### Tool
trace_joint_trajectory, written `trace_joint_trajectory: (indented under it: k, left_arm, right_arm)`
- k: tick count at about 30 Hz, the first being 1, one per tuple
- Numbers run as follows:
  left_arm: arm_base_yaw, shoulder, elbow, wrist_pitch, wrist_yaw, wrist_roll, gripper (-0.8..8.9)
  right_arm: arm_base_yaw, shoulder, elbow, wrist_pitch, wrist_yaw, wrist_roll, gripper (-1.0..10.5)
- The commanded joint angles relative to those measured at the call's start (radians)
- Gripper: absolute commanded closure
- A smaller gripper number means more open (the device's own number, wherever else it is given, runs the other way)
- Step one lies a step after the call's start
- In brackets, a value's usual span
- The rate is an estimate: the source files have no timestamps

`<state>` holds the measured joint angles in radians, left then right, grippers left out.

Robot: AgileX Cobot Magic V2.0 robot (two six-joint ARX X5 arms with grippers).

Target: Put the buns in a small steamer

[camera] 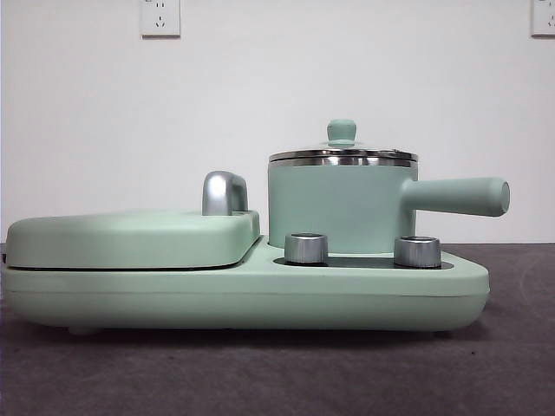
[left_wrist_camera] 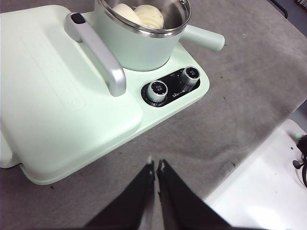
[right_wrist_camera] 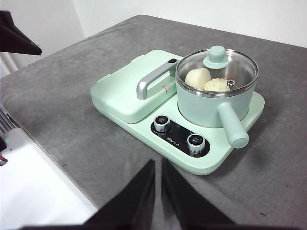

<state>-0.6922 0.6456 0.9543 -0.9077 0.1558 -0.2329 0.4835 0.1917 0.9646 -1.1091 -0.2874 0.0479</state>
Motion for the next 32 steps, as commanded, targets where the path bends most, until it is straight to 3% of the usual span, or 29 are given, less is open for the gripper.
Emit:
trace_joint_trajectory:
  k: [1,8,12,17,21,27,32]
  left_arm:
    - [-0.008,0.003,0.008,0.011,-0.003,-0.006,7.97]
    - [0.049,-0.069,-0.053,0.070,0.002,-0.007,7.97]
    - [0.199,-0.180,-0.226,0.268,0.001,0.012,7.97]
    - [0.410,-0.373,-0.492,0.481,0.000,0.166,7.97]
    - [0.531,-0.512,-0.677,0.602,0.000,0.177,7.97]
    - [0.611,-0.624,-0.839,0.715,-0.018,0.171,7.97]
    - [0.624,-0.642,-0.898,0.759,-0.128,0.157,7.97]
  right_arm:
    - [0.005,0.000,0.010,0.013,0.000,-0.011,9.3]
    - [0.005,0.000,0.010,0.013,0.000,-0.011,9.3]
    - [0.005,0.000,0.010,0.013,0.000,-0.011,9.3]
    - [0.005,0.000,0.010,0.013,-0.001,-0.011,9.3]
    - [0.005,0.000,0.010,0.013,0.000,-0.011,9.3]
    - [0.005,0.000,0.010,0.013,0.000,-0.011,9.3]
    - [0.005,0.000,0.010,0.013,0.000,-0.011,9.3]
